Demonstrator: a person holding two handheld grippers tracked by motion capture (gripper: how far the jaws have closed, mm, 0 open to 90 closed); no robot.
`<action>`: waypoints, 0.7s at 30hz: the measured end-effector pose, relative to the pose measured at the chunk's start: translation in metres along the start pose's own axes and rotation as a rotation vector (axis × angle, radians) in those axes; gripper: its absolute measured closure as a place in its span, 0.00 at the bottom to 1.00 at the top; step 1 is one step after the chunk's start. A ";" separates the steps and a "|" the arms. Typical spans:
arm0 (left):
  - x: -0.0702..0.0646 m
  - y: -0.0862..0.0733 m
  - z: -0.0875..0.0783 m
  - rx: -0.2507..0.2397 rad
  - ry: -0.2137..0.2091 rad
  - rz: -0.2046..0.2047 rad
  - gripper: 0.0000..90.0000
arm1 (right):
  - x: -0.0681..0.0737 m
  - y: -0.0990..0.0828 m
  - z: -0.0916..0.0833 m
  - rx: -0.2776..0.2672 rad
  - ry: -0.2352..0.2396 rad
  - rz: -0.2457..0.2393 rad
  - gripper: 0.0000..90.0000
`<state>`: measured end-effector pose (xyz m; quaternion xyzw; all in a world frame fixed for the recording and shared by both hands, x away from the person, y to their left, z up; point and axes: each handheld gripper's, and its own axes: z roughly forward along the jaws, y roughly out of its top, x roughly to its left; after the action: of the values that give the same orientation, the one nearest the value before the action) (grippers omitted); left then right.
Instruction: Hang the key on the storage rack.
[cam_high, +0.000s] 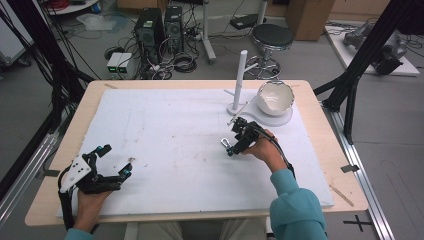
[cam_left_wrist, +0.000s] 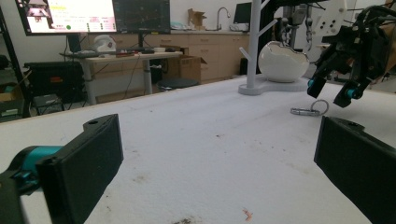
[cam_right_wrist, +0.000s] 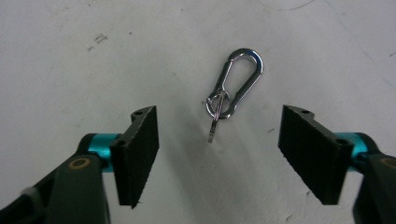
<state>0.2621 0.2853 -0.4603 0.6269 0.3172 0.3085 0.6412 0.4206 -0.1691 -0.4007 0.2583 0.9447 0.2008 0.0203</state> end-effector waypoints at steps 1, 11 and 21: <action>0.000 0.000 0.000 0.000 -0.001 0.002 0.02 | 0.000 0.000 0.002 0.009 0.004 0.002 0.40; 0.000 0.000 0.000 0.001 0.000 0.002 0.02 | -0.001 0.001 0.000 0.011 -0.015 0.022 0.69; 0.000 0.000 0.000 0.004 0.001 0.008 0.02 | -0.001 -0.002 0.006 0.005 0.005 0.047 0.83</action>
<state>0.2617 0.2854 -0.4602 0.6292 0.3156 0.3105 0.6388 0.4210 -0.1691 -0.4074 0.2799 0.9389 0.1997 0.0127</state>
